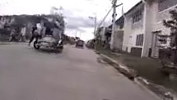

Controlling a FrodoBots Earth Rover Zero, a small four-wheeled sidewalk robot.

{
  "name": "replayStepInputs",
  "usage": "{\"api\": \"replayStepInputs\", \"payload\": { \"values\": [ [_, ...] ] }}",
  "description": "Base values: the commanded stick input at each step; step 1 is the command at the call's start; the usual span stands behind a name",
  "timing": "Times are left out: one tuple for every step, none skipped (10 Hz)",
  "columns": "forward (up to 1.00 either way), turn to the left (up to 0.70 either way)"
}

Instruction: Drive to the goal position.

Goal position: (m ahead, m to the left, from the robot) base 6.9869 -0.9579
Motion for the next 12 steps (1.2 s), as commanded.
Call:
{"api": "replayStepInputs", "payload": {
  "values": [
    [0.7,0.0],
    [0.7,0.0],
    [0.7,0.0],
    [0.7,0.0],
    [0.7,0.0],
    [0.7,0.0],
    [0.7,0.0],
    [0.7,0.0],
    [0.7,0.0],
    [0.7,0.0],
    [0.7,0.0],
    [0.7,0.0]
  ]
}}
